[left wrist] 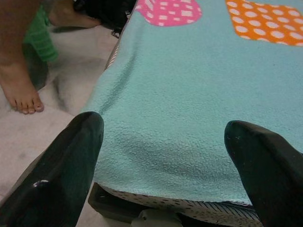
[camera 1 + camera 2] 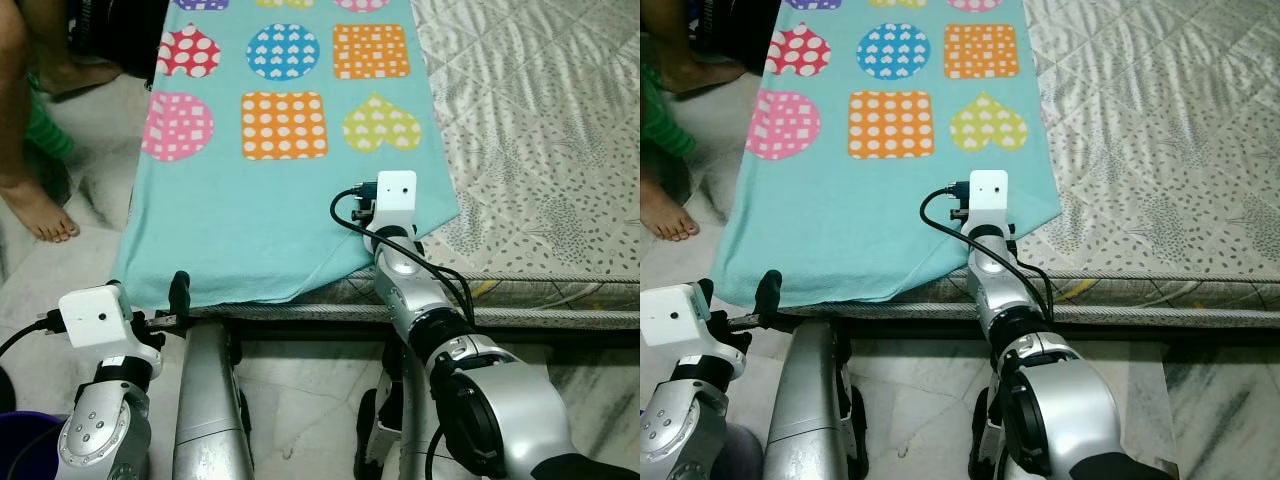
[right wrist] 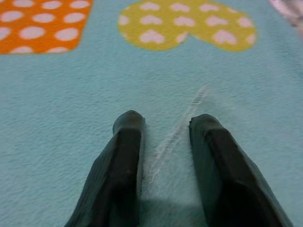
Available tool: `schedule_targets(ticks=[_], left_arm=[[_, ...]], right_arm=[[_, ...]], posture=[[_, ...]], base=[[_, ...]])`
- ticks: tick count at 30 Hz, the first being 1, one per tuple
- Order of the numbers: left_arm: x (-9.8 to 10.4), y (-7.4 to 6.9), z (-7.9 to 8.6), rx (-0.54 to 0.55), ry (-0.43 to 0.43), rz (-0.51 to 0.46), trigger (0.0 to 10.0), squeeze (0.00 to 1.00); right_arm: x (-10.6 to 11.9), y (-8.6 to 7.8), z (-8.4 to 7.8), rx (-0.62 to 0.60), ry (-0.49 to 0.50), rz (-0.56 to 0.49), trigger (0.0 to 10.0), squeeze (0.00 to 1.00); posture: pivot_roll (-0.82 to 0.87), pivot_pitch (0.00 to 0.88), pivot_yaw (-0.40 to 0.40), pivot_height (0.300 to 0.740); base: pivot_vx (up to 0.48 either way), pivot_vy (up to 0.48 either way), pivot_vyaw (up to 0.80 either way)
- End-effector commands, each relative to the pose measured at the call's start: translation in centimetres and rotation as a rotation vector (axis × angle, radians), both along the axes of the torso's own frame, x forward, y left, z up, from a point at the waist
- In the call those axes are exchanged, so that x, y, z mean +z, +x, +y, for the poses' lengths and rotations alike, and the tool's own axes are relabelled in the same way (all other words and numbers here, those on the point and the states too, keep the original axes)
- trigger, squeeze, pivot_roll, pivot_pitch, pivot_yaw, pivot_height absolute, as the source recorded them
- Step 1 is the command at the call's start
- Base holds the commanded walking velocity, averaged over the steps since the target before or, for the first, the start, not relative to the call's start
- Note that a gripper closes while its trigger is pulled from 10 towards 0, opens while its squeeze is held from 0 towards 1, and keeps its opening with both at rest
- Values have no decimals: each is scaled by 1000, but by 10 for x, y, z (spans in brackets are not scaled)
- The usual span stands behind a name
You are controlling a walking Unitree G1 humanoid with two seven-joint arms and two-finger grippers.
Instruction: Clean up the room
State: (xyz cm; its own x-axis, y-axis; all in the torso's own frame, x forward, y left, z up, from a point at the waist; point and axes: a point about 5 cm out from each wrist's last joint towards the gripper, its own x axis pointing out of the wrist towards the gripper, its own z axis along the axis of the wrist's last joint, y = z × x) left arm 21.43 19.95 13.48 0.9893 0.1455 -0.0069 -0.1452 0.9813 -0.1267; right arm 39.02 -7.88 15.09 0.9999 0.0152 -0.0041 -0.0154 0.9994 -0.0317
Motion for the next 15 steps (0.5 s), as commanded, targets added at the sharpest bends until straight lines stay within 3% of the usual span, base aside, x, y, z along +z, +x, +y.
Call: schedule_targets(ticks=[1, 15], left_arm=[[-6, -5, 7, 28, 10, 36, 10000, 0], [-6, -3, 7, 25, 3, 31, 10000, 0]], right_arm=[[-6, -1, 0, -9, -23, 31, 0, 0], [-12, -3, -13, -43, -30, 31, 0, 0]], posture=[[330, 354, -24, 522], [322, 351, -22, 522]], base=[[0, 0, 0], [0, 0, 0]])
